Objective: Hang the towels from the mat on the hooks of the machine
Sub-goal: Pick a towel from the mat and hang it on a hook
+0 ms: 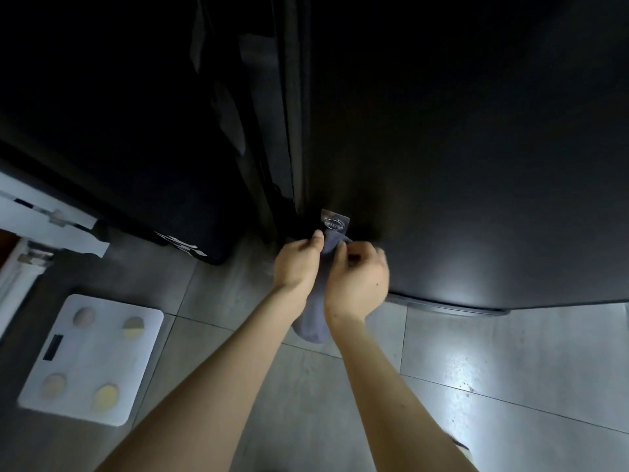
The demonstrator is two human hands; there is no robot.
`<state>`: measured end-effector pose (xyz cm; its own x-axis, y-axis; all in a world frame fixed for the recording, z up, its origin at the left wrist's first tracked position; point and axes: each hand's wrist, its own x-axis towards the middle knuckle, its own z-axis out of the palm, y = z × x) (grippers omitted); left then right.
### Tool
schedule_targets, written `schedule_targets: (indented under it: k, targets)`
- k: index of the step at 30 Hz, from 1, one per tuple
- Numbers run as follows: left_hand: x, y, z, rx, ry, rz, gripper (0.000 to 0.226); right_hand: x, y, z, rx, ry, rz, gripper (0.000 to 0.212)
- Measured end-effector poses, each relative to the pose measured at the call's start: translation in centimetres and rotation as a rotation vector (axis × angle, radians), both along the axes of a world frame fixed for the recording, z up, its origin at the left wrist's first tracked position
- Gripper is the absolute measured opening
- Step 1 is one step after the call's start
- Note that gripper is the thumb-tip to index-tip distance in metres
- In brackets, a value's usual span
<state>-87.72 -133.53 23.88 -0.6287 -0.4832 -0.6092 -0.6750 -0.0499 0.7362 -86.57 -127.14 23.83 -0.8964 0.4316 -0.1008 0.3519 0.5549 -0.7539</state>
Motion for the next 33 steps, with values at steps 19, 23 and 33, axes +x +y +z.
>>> schedule_targets:
  k: [19, 23, 33]
  targets:
    - [-0.3, -0.6, 2.5, -0.247, -0.014, -0.117, 0.022, 0.2, 3.7, 1.3, -0.281, -0.361, 0.315, 0.025]
    - [0.4, -0.4, 5.1, -0.377, -0.035, -0.166, 0.014, 0.9, 6.5, 3.8, -0.333, -0.367, 0.278, 0.021]
    - [4.4, 6.6, 18.4, -0.378, -0.099, -0.422, 0.016, 6.2, 17.8, 17.2, -0.401, -0.413, 0.286, 0.025]
